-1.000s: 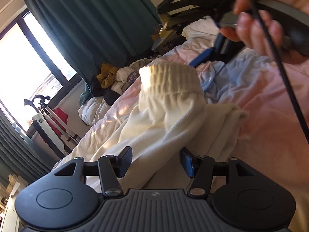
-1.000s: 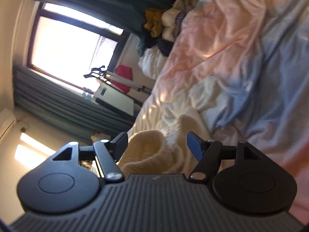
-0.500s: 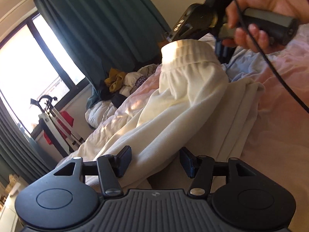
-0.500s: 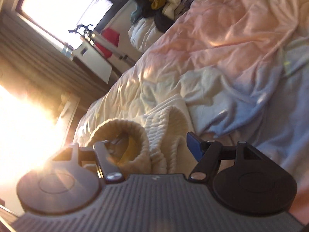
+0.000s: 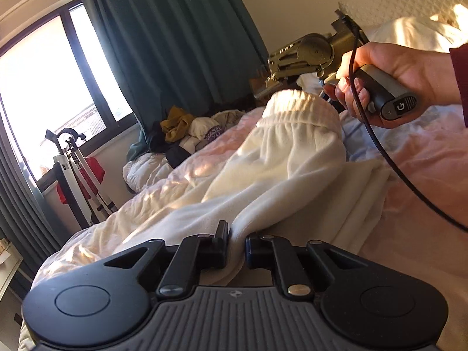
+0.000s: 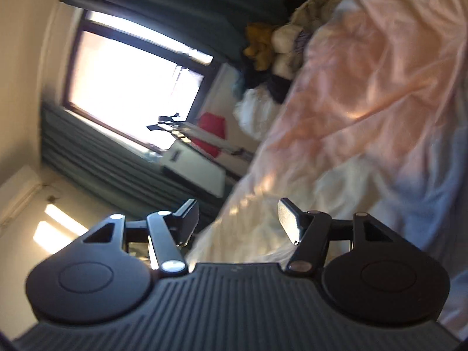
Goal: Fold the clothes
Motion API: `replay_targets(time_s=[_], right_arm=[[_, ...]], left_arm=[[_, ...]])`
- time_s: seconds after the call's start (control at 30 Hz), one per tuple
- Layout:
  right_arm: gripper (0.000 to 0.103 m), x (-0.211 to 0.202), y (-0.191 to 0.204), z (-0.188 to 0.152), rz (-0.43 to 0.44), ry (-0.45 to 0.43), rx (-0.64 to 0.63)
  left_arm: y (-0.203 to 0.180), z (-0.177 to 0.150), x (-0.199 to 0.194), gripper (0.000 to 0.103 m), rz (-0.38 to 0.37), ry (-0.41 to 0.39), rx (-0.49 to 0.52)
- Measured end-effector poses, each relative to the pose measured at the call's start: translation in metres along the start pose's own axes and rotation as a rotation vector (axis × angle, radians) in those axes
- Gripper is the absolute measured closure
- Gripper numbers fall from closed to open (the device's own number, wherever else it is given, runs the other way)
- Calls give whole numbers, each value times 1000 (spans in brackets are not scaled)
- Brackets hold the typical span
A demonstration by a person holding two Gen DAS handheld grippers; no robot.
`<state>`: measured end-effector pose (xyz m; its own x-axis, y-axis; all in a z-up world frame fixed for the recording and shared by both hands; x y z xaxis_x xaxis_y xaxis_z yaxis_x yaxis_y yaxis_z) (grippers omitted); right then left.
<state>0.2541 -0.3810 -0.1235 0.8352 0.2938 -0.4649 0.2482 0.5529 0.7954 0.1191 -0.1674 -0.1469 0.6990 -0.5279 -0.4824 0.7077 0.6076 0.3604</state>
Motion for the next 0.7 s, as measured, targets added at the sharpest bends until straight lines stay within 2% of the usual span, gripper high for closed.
replay_targets(time_s=[0.13,0.17,0.37,0.57,0.7], right_arm=[[39,16,-26,-14,-156,95,-56],[39,16,-28,-15,-171,105,-62],[38,-19,-15,-5,-54,51,5],[38,-43,7,-13,78,84,49],[38,-45,37,-28,156,151,15]], left_arm=[[-8,-5,8,89,32,28,35],[-9,-4,9,88,40,29,47],[-10,-5,9,84,40,34,54],[-14,-8,7,83,39,29,77],[-15,-11,6,82,33,26,77]])
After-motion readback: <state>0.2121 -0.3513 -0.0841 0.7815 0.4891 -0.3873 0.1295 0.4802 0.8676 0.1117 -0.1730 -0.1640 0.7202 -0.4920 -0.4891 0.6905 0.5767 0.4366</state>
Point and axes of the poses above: each gripper's, at about its wrist camera, not at the fingertips, and x roughly the way its jaws point, y to its left, z to its top, the point moved 8 cm from there along x, roughly the way its jaws point, and after that the axes turned 14 degrees about -z, right-handed, at the moved point
